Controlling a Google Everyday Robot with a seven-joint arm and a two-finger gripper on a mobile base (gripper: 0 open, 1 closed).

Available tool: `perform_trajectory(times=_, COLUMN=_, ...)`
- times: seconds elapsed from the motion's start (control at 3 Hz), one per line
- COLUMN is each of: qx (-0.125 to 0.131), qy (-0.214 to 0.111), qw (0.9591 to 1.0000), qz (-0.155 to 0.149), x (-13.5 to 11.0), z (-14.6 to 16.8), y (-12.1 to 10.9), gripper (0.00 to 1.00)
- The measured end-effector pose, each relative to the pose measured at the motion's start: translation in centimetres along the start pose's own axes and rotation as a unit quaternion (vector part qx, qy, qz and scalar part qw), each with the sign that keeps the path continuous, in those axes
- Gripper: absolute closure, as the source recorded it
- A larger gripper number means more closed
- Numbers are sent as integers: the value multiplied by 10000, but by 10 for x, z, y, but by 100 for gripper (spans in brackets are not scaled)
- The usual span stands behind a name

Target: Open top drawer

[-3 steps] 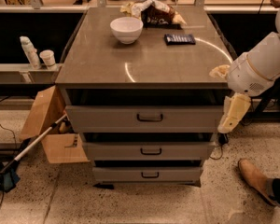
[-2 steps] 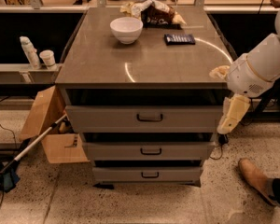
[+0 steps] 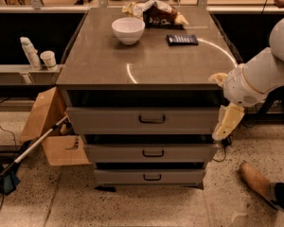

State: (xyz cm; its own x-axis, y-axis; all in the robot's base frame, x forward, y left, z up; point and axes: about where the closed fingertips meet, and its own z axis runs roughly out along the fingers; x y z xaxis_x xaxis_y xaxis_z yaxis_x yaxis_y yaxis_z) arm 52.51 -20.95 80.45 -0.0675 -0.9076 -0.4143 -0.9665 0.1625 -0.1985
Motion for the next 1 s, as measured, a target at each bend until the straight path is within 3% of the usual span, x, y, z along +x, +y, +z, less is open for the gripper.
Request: perform_trajectory(times=1.0, qx=396, qy=229, qw=9990, qz=-27, x=14, z=30, y=-4, gripper=0)
